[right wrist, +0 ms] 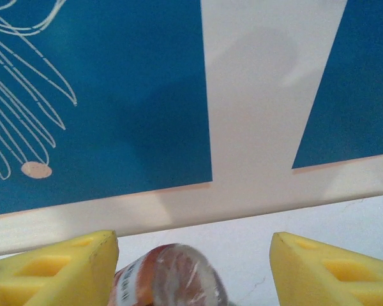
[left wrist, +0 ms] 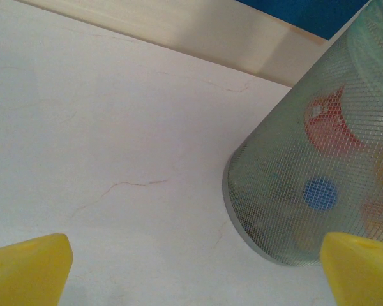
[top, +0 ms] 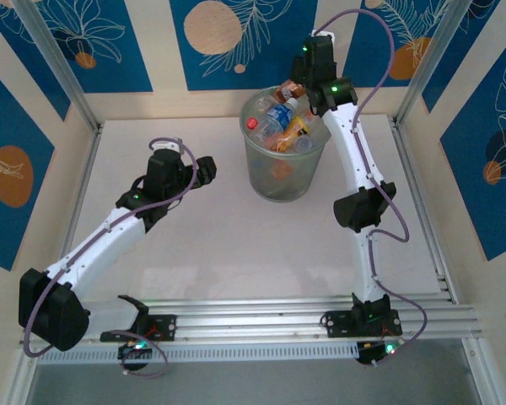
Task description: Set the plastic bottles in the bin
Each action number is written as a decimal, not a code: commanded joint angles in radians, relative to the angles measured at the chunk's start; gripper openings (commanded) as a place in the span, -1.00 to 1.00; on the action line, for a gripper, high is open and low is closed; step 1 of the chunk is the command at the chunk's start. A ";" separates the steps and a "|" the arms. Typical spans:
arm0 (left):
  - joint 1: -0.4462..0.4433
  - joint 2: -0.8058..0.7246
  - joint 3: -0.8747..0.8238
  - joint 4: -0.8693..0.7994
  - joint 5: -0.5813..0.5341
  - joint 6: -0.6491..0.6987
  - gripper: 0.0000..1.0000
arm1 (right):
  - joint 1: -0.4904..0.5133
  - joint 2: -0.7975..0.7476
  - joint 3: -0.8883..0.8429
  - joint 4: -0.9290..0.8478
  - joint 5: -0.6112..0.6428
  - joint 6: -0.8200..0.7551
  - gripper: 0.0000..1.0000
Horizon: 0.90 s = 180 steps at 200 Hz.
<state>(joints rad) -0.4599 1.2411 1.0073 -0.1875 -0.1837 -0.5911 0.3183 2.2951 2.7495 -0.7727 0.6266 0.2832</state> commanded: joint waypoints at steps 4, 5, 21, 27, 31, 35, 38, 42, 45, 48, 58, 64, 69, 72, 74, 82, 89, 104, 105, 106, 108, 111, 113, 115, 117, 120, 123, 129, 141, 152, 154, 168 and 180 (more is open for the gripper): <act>0.009 -0.005 0.011 0.009 -0.004 0.025 0.99 | -0.002 0.030 0.030 -0.037 -0.042 0.013 0.29; 0.009 -0.005 0.011 0.008 -0.004 0.025 0.99 | -0.002 0.030 0.031 -0.038 -0.043 0.013 0.29; 0.009 0.002 0.014 0.011 -0.002 0.025 0.99 | -0.003 0.032 0.030 -0.053 -0.050 0.009 0.30; 0.009 0.003 0.014 0.012 -0.001 0.025 0.99 | -0.003 0.032 0.031 -0.059 -0.051 0.008 0.30; 0.009 0.004 0.016 0.012 -0.002 0.025 0.99 | -0.002 0.032 0.030 -0.063 -0.051 0.008 0.30; 0.009 0.004 0.016 0.011 0.000 0.025 0.99 | -0.001 0.032 0.029 -0.067 -0.051 0.007 0.30; 0.009 0.004 0.016 0.012 0.000 0.025 0.99 | -0.002 0.032 0.031 -0.071 -0.051 0.007 0.29; 0.009 0.004 0.016 0.012 0.000 0.024 0.99 | -0.002 0.032 0.031 -0.076 -0.050 0.007 0.29; 0.009 0.004 0.016 0.012 0.000 0.024 0.99 | -0.002 0.031 0.031 -0.080 -0.050 0.008 0.29; 0.009 0.004 0.016 0.012 0.000 0.024 0.99 | -0.002 0.030 0.030 -0.084 -0.050 0.008 0.29; 0.009 0.002 0.014 0.013 0.000 0.024 0.99 | -0.001 0.027 0.031 -0.097 -0.044 0.008 0.29; 0.009 0.003 0.014 0.014 -0.001 0.024 0.99 | 0.001 0.023 0.029 -0.104 -0.038 0.007 0.29; 0.009 0.001 0.014 0.013 -0.002 0.024 0.99 | 0.003 0.021 0.029 -0.112 -0.030 0.007 0.29; 0.009 0.000 0.014 0.013 -0.002 0.022 0.99 | 0.004 0.019 0.030 -0.114 -0.025 0.005 0.29; 0.009 0.001 0.014 0.014 -0.002 0.022 0.99 | 0.005 0.018 0.030 -0.117 -0.021 0.005 0.29; 0.009 -0.001 0.014 0.014 -0.002 0.022 0.99 | 0.007 0.014 0.028 -0.128 -0.006 0.005 0.29; 0.009 -0.003 0.013 0.014 -0.003 0.022 0.99 | 0.008 0.008 0.023 -0.134 0.007 0.005 0.29; 0.009 -0.006 0.012 0.014 -0.003 0.022 0.99 | 0.008 -0.003 0.001 -0.145 0.032 0.008 0.29; 0.009 -0.008 0.012 0.013 -0.003 0.022 0.99 | 0.008 -0.003 -0.001 -0.146 0.034 0.009 0.29; 0.009 -0.008 0.012 0.013 -0.003 0.022 0.99 | 0.011 -0.003 -0.003 -0.147 0.037 0.009 0.29; 0.009 -0.008 0.011 0.013 -0.003 0.022 0.99 | 0.009 -0.005 -0.007 -0.148 0.040 0.010 0.29; 0.009 -0.008 0.011 0.013 -0.003 0.023 0.99 | 0.008 -0.006 -0.012 -0.151 0.044 0.011 0.29; 0.009 -0.009 0.011 0.014 -0.003 0.022 0.99 | 0.008 -0.007 -0.013 -0.153 0.046 0.013 0.29; 0.009 -0.010 0.010 0.013 -0.002 0.022 0.99 | 0.008 -0.008 -0.016 -0.154 0.047 0.014 0.29; 0.009 -0.010 0.010 0.014 -0.002 0.022 0.99 | 0.008 -0.009 -0.018 -0.156 0.048 0.014 0.29; 0.009 -0.011 0.010 0.014 -0.002 0.022 0.99 | 0.009 -0.009 -0.021 -0.158 0.049 0.014 0.29; 0.009 -0.012 0.010 0.014 -0.002 0.022 0.99 | 0.008 -0.010 -0.024 -0.159 0.050 0.015 0.29; 0.009 -0.013 0.009 0.013 -0.002 0.023 0.99 | 0.010 -0.010 -0.025 -0.164 0.048 0.015 0.29; 0.009 -0.013 0.009 0.013 -0.002 0.024 0.99 | 0.010 -0.010 -0.030 -0.172 0.052 0.020 0.28; 0.009 -0.014 0.008 0.012 -0.002 0.025 0.99 | 0.011 -0.010 -0.031 -0.186 0.060 0.029 0.27; 0.009 -0.014 0.008 0.011 -0.002 0.024 0.99 | 0.011 -0.010 -0.030 -0.190 0.062 0.031 0.26; 0.009 -0.016 0.008 0.011 -0.003 0.024 0.99 | 0.014 -0.012 -0.036 -0.207 0.074 0.043 0.25; 0.009 -0.018 0.010 0.011 -0.004 0.025 0.99 | 0.016 -0.018 -0.047 -0.213 0.083 0.050 0.23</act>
<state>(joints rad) -0.4599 1.2411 1.0073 -0.1867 -0.1837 -0.5911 0.3275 2.3116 2.7308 -0.9009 0.6704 0.3103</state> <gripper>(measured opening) 0.995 0.622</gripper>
